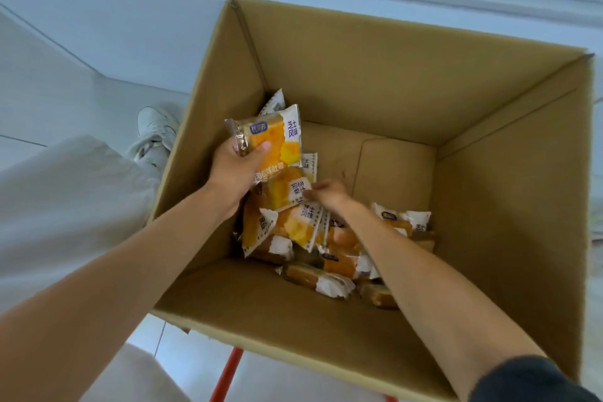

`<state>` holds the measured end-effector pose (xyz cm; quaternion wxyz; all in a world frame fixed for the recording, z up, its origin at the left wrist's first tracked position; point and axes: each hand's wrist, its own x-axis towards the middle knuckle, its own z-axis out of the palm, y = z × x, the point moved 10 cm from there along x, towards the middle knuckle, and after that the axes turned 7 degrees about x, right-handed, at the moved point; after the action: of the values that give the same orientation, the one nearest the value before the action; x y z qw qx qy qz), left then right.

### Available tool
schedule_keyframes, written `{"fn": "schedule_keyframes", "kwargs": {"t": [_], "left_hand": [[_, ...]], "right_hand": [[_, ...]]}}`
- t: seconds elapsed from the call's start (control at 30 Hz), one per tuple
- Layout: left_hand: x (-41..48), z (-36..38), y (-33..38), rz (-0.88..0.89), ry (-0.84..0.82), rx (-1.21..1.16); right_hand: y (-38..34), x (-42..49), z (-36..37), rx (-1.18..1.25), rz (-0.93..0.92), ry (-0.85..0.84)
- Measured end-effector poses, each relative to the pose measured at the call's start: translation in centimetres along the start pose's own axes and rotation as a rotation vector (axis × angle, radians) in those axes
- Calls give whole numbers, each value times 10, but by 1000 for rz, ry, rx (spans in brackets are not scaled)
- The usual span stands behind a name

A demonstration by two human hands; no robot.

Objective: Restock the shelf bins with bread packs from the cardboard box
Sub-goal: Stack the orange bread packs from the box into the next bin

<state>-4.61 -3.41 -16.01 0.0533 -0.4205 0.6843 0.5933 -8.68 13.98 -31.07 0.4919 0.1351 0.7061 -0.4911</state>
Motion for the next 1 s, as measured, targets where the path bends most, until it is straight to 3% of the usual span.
{"fn": "schedule_keyframes", "kwargs": {"t": [0.13, 0.23, 0.3, 0.43, 0.6, 0.67, 0.8, 0.87, 1.0], "left_hand": [[2, 11, 8, 85, -23, 38], [1, 23, 14, 89, -61, 19], [-3, 28, 24, 99, -71, 0], [-20, 42, 57, 143, -130, -12], [-73, 75, 103, 115, -457, -29], [-86, 77, 119, 123, -515, -78], [-106, 75, 157, 168, -595, -172], [-117, 79, 182, 234, -623, -96], [-140, 75, 255, 483, -527, 123]], "right_hand": [[-28, -17, -56, 18, -216, 182], [-85, -73, -103, -291, -534, 272], [-114, -111, -128, -350, -608, 285], [-158, -175, -148, -23, -596, 179], [-192, -223, -135, 209, -596, 173], [-199, -239, -133, 321, -593, 173], [-206, -265, -124, 200, -492, 66], [-211, -276, -121, 167, -483, -1], [-244, -304, -146, 252, -562, 9]]}}
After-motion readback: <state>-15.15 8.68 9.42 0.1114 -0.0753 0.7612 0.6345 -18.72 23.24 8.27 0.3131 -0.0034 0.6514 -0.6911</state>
